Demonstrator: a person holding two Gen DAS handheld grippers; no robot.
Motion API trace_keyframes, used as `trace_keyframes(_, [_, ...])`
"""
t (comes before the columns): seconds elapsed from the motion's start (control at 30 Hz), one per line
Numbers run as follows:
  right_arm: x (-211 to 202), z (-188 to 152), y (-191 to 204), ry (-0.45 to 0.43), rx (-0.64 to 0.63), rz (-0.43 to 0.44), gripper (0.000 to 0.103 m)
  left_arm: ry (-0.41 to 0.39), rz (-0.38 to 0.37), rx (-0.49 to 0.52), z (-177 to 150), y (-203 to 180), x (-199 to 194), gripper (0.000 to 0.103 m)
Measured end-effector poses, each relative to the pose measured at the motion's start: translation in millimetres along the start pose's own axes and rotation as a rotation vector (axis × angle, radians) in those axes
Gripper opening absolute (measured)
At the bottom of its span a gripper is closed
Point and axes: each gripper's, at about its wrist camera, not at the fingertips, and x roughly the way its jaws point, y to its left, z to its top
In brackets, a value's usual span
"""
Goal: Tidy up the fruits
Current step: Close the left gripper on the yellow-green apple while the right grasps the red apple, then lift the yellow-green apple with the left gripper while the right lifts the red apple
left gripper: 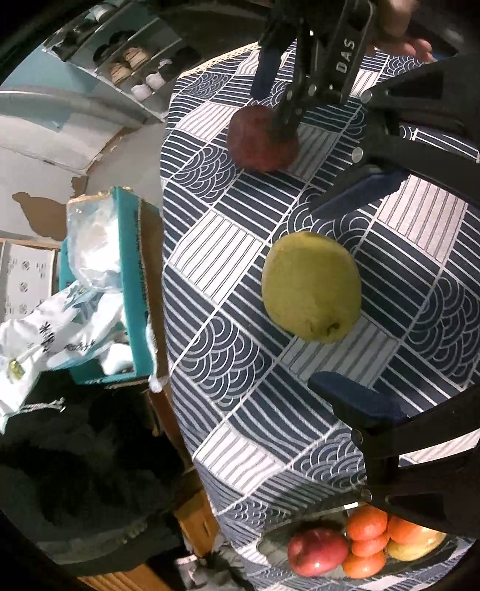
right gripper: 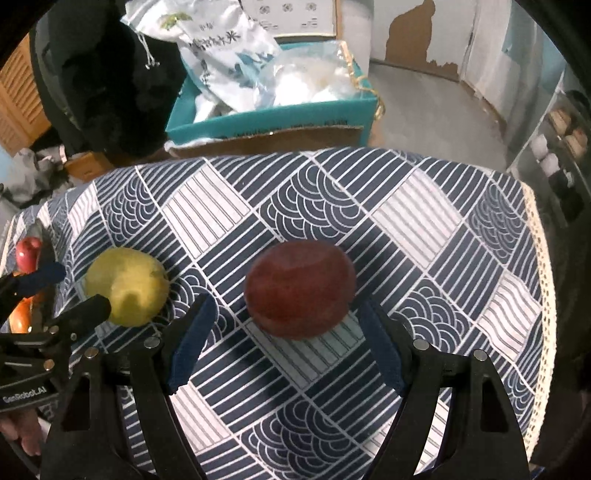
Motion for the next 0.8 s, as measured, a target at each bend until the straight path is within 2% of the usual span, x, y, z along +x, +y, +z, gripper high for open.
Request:
trace_keyframes(0.23, [25, 0, -6, 0.041, 0.011, -0.007, 0.080, 0.035, -0.004, 0.001, 6, -2, 22, 0.086])
trace_keyframes(0.43, [36, 5, -13, 0.053, 0.058, 0.028, 0.080, 0.064, -0.016, -0.010, 7, 0, 39, 0.086])
trace_keyframes(0.57, [42, 6, -15, 0.068, 0.059, 0.027, 0.080, 0.068, -0.048, -0.036, 6, 4, 45, 0.086])
trace_keyframes(0.67, [43, 6, -15, 0.071, 0.061, 0.031, 0.078, 0.070, -0.081, -0.041, 5, 5, 48, 0.079])
trace_keyframes(0.8, [43, 5, -13, 0.075, 0.048, 0.024, 0.078, 0.065, -0.083, -0.019, 4, 3, 48, 0.078])
